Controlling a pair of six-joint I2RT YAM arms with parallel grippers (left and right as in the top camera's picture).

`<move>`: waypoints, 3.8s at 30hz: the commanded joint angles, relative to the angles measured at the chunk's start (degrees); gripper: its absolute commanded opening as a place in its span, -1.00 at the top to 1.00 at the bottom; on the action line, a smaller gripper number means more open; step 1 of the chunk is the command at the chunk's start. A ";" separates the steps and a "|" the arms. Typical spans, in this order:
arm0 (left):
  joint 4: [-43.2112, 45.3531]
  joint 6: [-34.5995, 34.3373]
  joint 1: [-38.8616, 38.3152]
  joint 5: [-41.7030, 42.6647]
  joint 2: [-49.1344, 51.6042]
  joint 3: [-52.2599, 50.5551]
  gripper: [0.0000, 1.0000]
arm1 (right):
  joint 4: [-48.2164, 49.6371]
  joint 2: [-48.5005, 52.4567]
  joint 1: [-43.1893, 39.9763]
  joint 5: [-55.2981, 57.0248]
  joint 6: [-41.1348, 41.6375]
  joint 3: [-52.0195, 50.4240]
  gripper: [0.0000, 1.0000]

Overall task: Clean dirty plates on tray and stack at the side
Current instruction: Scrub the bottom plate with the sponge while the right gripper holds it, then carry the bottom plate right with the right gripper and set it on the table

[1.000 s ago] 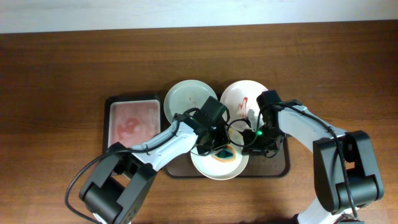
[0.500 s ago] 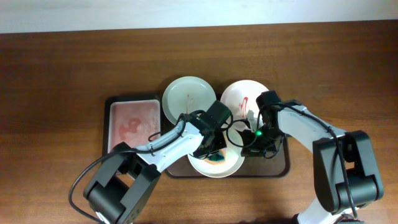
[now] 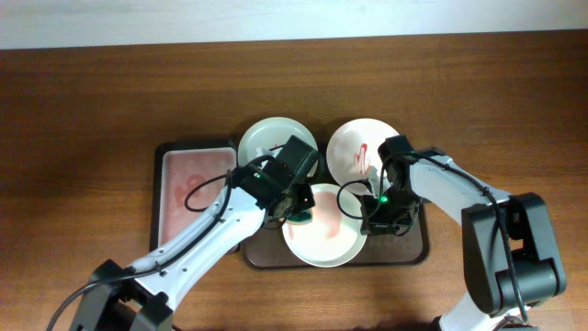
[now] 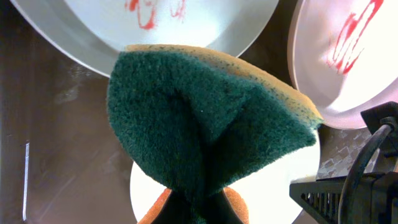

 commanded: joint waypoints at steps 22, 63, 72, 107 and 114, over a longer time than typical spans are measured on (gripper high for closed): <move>14.19 -11.78 -6.10 8.96 17.75 -0.07 1.00 | 3.41 0.63 0.15 -2.64 5.51 0.07 0.92; -8.61 27.10 21.75 5.22 -3.39 -0.07 1.00 | -2.10 -6.40 0.15 1.36 0.76 2.12 0.92; -8.79 34.62 26.71 4.31 -3.21 -0.15 1.00 | -6.58 -22.56 0.17 25.66 6.69 4.85 0.92; -8.57 34.58 26.71 3.02 -3.02 -0.28 1.00 | -0.44 -26.40 21.24 53.92 23.47 6.14 0.92; -8.57 34.58 26.71 3.02 -3.02 -0.28 1.00 | -0.13 -26.38 -17.11 19.34 23.23 6.12 0.92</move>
